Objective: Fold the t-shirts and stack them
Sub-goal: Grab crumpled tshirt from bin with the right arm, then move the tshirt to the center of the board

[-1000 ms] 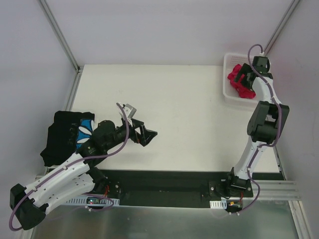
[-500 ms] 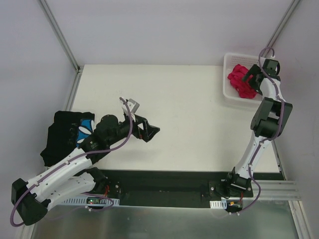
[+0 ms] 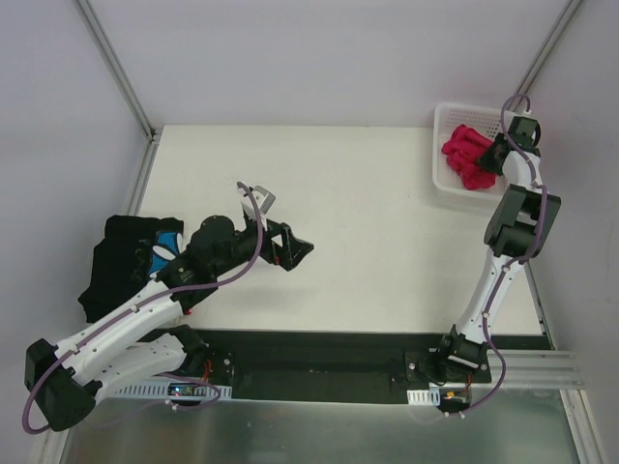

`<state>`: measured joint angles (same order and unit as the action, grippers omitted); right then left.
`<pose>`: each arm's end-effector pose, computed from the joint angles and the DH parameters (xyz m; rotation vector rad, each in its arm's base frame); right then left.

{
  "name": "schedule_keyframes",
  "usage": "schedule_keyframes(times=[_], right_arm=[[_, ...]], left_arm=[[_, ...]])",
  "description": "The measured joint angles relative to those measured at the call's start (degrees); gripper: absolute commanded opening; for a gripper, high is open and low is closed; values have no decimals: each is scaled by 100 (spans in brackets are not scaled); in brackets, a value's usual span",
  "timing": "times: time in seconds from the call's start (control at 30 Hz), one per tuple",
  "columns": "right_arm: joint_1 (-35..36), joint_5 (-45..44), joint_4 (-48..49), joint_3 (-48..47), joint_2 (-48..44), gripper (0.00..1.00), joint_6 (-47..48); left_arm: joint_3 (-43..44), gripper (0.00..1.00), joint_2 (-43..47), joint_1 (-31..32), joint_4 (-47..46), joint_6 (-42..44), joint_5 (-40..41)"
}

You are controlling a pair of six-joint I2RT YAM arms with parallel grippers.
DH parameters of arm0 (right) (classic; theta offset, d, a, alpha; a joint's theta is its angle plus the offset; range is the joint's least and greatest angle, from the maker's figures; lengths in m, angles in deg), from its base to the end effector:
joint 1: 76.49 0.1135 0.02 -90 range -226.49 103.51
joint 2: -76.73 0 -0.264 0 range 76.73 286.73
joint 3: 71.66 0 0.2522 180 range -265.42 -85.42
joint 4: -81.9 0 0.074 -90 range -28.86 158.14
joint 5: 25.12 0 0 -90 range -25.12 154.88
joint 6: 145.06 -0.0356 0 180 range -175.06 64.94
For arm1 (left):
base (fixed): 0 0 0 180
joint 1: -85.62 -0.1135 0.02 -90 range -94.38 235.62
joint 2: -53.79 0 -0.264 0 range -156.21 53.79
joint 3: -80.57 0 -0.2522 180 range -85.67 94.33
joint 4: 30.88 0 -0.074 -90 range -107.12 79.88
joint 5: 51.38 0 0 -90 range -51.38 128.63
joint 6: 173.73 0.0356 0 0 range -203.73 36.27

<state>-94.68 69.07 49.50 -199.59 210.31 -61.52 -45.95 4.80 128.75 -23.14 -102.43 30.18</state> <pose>0.5131 -0.1659 0.2124 0.4377 2.1897 -0.0299 0.1477 -0.1455 0.3263 0.4779 1.6447 -0.9375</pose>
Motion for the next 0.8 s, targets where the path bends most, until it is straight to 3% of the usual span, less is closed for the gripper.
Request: schedule_keyframes(times=[0.17,0.37,0.53,0.8], right_arm=[[-13,173,-22,0,-39,1,-55],[46,717,-693,-391,-553,1,-79],[494,1224,-848,-339,-2059,1,-39],[1056,3261,463,-92,-4671,2,-1034]], left_arm=[[0,99,-35,2,85,-26,0],[-140,99,46,2,22,-63,0],[-492,99,-22,2,-251,-155,-4],[-564,99,-367,2,-516,-258,-61]])
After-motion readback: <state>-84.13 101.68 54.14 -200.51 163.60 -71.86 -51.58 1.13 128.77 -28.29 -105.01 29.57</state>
